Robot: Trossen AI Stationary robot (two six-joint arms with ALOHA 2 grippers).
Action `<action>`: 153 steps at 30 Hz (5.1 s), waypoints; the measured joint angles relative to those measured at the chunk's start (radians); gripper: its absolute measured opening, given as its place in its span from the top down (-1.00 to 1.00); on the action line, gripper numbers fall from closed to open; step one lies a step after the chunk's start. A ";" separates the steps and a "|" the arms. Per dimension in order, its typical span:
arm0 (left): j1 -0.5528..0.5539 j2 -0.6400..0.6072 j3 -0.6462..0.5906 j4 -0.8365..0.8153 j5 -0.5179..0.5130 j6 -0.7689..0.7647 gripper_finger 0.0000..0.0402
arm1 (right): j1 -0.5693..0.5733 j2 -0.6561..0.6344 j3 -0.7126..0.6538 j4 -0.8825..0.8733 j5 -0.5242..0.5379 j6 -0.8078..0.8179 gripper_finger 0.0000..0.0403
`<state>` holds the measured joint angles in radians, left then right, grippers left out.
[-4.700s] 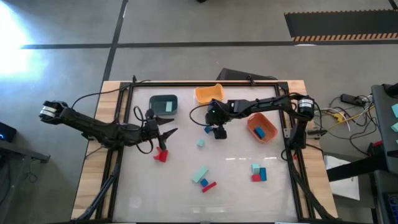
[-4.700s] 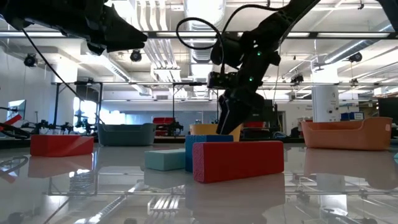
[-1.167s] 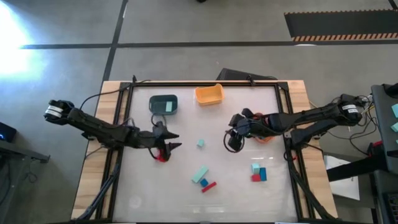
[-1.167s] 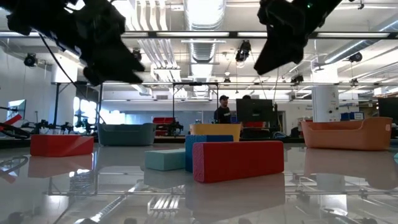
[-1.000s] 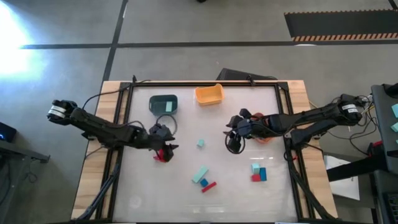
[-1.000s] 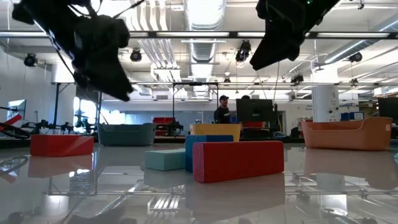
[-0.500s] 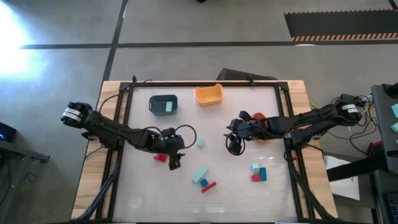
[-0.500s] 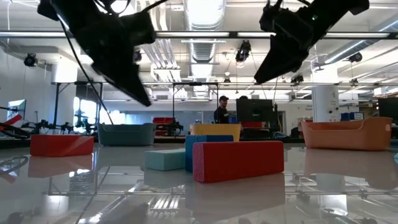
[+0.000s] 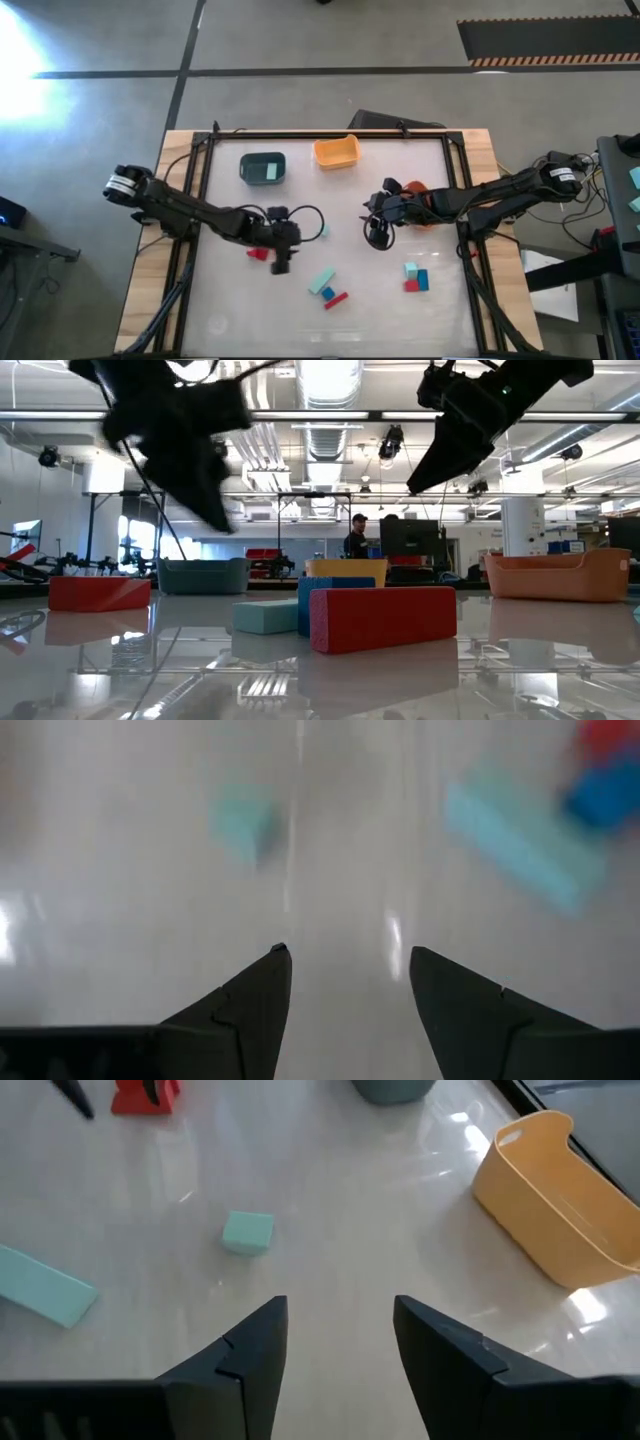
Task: Sort & place blocks by color
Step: Put the orange block into the yellow bin
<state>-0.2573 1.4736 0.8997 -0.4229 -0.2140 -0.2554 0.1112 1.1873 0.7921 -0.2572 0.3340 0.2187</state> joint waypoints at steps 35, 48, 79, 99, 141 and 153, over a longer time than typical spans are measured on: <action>-0.019 -0.006 -0.041 -0.382 0.074 -0.008 0.66 | 0.000 0.002 -0.011 0.084 0.007 -0.037 0.13; -0.017 0.018 -0.073 -0.310 0.050 -0.026 0.94 | 0.000 0.002 -0.011 0.084 0.007 -0.035 0.13; 0.023 -0.007 -0.123 -0.142 -0.152 -0.628 -0.06 | 0.000 0.002 -0.011 0.114 0.007 0.005 0.13; 0.020 0.112 -0.150 -0.048 -0.181 -0.592 0.24 | 0.000 0.002 -0.011 0.115 0.007 0.006 0.13; 0.225 -0.074 -0.181 1.210 0.170 0.394 0.38 | -0.035 0.154 -0.137 1.067 -0.266 -0.330 0.13; 0.217 -0.054 -0.179 1.294 0.193 0.389 0.38 | -0.038 0.175 -0.086 1.064 -0.220 -0.334 0.13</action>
<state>-0.0402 1.4191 0.7208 0.8713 -0.0212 0.1341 0.0731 1.3624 0.7063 0.8070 0.1139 -0.1151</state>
